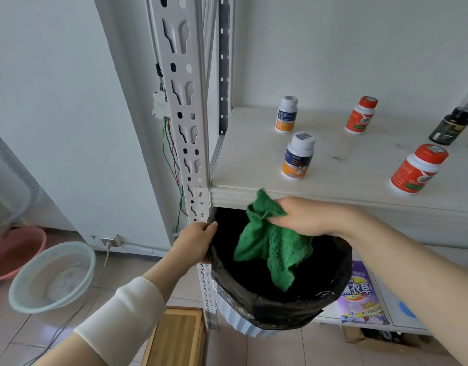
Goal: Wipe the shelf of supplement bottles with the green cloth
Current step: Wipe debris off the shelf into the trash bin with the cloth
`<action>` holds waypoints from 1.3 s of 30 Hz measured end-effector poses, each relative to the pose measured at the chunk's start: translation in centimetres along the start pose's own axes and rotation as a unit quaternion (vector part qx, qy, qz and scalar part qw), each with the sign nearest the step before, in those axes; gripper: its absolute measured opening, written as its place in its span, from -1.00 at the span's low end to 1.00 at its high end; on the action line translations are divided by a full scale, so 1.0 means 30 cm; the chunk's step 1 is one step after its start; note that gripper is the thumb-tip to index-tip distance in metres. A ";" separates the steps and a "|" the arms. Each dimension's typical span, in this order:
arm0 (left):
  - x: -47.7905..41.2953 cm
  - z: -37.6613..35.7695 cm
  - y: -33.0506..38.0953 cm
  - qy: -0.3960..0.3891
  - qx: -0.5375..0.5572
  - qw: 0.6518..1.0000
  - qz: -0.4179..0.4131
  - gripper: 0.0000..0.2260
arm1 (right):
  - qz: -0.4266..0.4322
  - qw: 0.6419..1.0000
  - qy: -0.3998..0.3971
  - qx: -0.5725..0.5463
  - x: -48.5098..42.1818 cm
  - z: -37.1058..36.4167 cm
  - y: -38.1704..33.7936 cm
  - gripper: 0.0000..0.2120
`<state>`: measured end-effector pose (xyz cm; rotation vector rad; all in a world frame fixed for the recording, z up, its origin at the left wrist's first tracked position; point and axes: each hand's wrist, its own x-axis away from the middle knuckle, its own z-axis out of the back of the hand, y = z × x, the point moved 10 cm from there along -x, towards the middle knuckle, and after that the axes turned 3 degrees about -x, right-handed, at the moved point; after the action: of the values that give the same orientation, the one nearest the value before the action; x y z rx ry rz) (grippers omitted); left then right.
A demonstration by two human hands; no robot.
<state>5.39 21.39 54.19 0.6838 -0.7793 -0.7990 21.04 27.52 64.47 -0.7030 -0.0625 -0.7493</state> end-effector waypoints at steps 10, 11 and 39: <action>0.051 -0.107 0.054 -0.036 -0.099 0.993 -0.052 -0.58 | -0.143 0.905 0.054 -0.396 0.150 0.057 0.283 -0.73; 0.052 -0.118 0.066 -0.037 -0.094 0.993 -0.055 -0.58 | -0.146 0.890 0.066 -0.426 0.167 0.071 0.302 -0.74; -0.009 -0.314 0.173 0.014 0.106 0.993 0.047 -0.69 | -0.223 0.946 0.177 0.153 -0.230 0.651 0.543 -0.70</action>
<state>14.76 26.55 53.08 0.8386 -0.8729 -0.6250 30.11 51.96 68.35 -0.2466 -0.0074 -1.2613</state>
